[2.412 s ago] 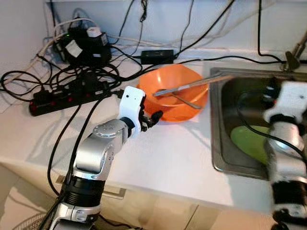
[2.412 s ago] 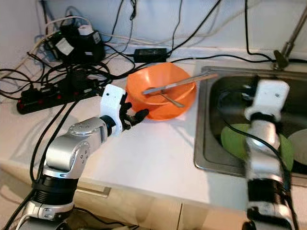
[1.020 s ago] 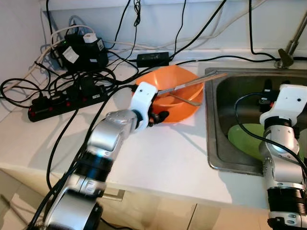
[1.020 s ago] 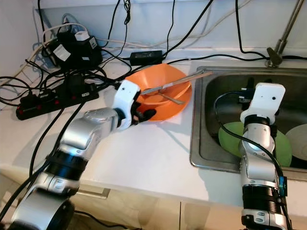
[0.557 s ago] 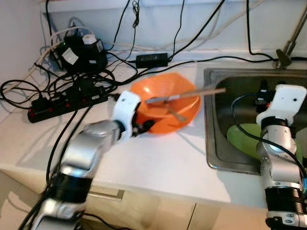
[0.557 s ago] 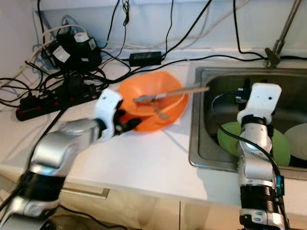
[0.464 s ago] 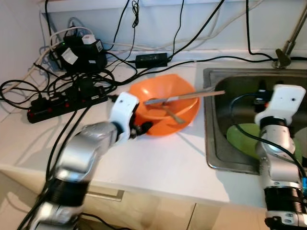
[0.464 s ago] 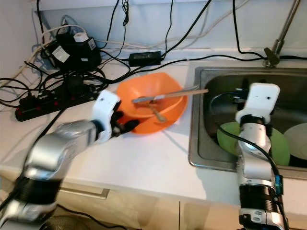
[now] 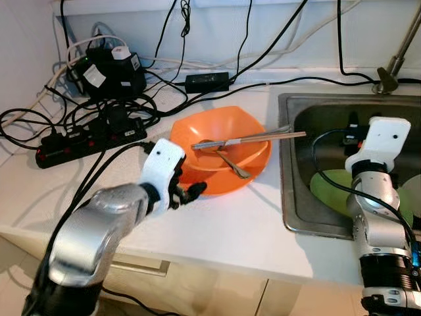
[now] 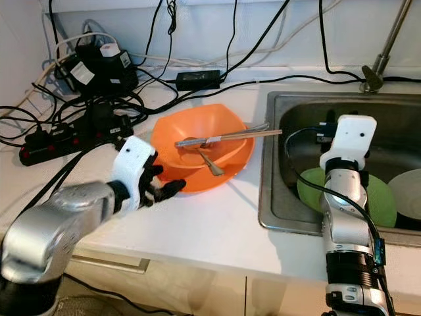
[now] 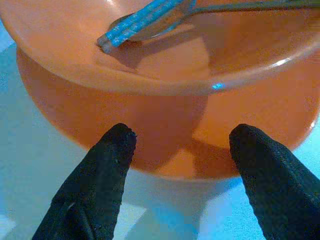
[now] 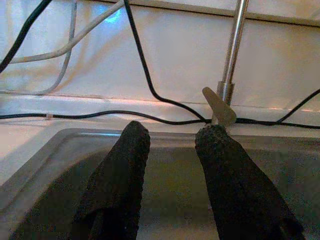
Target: Kitchen organization
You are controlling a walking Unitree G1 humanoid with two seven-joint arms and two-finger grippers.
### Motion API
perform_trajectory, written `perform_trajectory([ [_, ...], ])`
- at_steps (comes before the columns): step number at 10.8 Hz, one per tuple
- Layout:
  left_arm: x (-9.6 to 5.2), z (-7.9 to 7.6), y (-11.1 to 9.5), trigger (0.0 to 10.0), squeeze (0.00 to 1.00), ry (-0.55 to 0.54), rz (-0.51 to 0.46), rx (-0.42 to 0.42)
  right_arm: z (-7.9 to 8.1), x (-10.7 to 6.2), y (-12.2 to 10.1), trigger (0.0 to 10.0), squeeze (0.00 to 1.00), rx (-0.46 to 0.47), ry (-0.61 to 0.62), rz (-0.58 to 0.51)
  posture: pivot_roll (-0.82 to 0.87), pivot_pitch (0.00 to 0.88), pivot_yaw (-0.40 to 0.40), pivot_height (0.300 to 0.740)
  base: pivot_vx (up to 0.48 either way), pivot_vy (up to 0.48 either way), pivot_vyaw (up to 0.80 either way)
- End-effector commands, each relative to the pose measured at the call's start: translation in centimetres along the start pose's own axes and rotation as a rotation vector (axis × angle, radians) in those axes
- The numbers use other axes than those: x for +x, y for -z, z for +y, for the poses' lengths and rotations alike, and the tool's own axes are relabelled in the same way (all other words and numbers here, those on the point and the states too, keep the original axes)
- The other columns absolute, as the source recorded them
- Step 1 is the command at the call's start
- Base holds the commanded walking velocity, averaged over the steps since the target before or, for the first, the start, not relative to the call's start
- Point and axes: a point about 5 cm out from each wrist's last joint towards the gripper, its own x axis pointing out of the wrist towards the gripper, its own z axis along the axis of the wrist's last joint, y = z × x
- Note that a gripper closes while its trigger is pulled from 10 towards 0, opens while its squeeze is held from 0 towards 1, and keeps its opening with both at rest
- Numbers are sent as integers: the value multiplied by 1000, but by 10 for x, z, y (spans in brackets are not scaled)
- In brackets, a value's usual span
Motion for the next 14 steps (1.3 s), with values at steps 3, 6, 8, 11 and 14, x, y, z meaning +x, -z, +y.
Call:
perform_trajectory([
  [3,-13,2,5,10000,0,-13,40,17,9,3,0,10000,0,15,-28,1,156,0,94,740,0,0,0],
  [6,-20,0,6,10000,0,-23,43,0,10,4,0,10000,0,16,-35,1,162,0,90,740,0,0,0],
  [8,-26,1,3,10000,0,-37,36,8,10,5,1,10000,0,16,-38,3,168,0,87,740,0,0,0],
  [11,-38,16,-19,10000,0,-216,-179,-7,9,5,0,10000,0,18,-37,-1,183,0,75,740,0,0,0],
  [14,-36,19,-26,10000,0,-215,-218,16,14,7,0,10000,0,20,-48,1,182,0,71,740,0,0,0],
])
